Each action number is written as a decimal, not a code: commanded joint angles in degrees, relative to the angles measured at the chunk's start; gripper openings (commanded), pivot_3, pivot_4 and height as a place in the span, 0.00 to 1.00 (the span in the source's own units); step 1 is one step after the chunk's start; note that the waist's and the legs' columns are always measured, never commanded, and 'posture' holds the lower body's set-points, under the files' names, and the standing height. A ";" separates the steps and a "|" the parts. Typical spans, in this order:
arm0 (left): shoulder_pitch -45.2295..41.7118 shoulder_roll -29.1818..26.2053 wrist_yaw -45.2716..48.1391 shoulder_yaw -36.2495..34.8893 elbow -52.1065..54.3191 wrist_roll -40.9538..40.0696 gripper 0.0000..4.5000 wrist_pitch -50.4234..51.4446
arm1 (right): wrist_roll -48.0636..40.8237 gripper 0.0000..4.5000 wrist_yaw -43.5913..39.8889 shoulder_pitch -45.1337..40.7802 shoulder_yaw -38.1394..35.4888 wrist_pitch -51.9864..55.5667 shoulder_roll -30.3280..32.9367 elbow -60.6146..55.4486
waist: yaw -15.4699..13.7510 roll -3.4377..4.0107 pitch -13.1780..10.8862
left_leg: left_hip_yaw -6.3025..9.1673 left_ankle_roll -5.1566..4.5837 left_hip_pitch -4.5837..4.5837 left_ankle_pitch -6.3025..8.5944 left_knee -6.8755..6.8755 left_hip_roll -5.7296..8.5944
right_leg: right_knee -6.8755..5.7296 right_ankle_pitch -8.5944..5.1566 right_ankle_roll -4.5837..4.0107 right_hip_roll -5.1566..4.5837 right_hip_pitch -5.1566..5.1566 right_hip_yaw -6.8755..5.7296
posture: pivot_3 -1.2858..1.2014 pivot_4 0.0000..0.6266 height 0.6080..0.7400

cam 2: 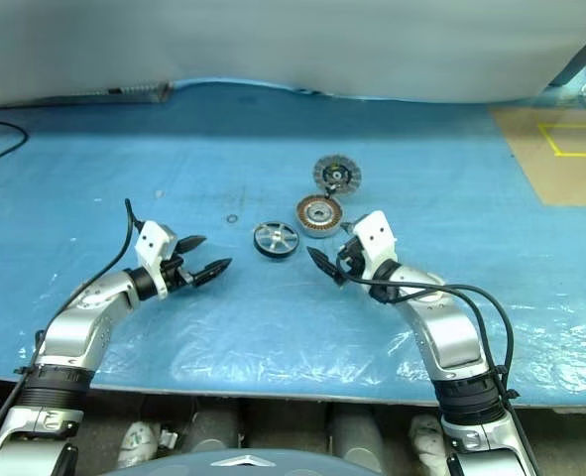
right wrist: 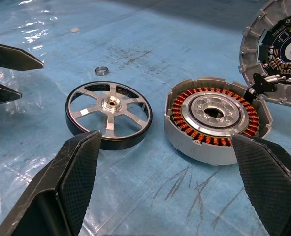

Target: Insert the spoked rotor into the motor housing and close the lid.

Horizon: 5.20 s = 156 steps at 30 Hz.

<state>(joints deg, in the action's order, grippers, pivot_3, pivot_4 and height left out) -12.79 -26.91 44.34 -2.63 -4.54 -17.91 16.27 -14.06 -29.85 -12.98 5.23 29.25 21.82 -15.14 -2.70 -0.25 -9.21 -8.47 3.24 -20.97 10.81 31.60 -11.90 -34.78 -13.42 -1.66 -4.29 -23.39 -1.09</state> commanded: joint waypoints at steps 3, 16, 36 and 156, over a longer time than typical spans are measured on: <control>0.19 -0.48 -0.51 -0.52 3.30 -0.20 1.00 0.20 | 1.84 0.99 0.28 -1.12 0.44 -1.62 0.29 -0.53 | -0.01 0.00 0.00 | 0.00 0.00 0.00 0.00 0.00 0.00 | 0.00 0.00 0.00 0.00 0.00 0.00 | 0.52 0.24 1.00; 0.41 -0.32 -2.01 -0.60 7.19 -0.64 1.00 2.69 | 3.72 0.99 -0.30 -2.05 1.00 -2.01 0.11 0.54 | 0.01 0.00 0.00 | 0.00 0.00 0.00 0.00 0.04 0.00 | -0.03 0.00 0.00 0.00 0.01 0.00 | 0.52 0.24 1.00; 1.32 -0.53 -1.30 -0.75 5.86 -0.27 1.00 0.56 | 4.60 0.99 -0.92 -3.89 2.31 -2.53 -0.07 2.21 | 0.02 0.00 0.00 | 0.00 0.00 0.01 0.00 0.09 -0.01 | -0.07 0.01 0.00 0.00 0.02 0.01 | 0.52 0.24 1.00; 4.40 5.04 -2.40 1.01 1.76 1.07 1.00 -12.95 | 3.28 0.92 -32.68 -13.71 -1.48 13.57 11.66 -6.84 | -1.34 0.03 -0.02 | -0.13 -0.06 0.00 0.03 0.62 -0.35 | -0.42 0.12 -0.27 0.09 -0.08 -0.01 | 0.52 0.24 1.00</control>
<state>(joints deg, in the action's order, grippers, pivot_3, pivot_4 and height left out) -7.96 -21.24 41.42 -0.79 -3.62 -16.48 4.15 -8.57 -64.88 -27.76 6.71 44.16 34.41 -19.64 -4.04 -0.22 -9.23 -8.60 3.19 -20.96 10.84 32.22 -12.25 -35.19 -13.30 -1.93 -4.20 -23.46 -1.11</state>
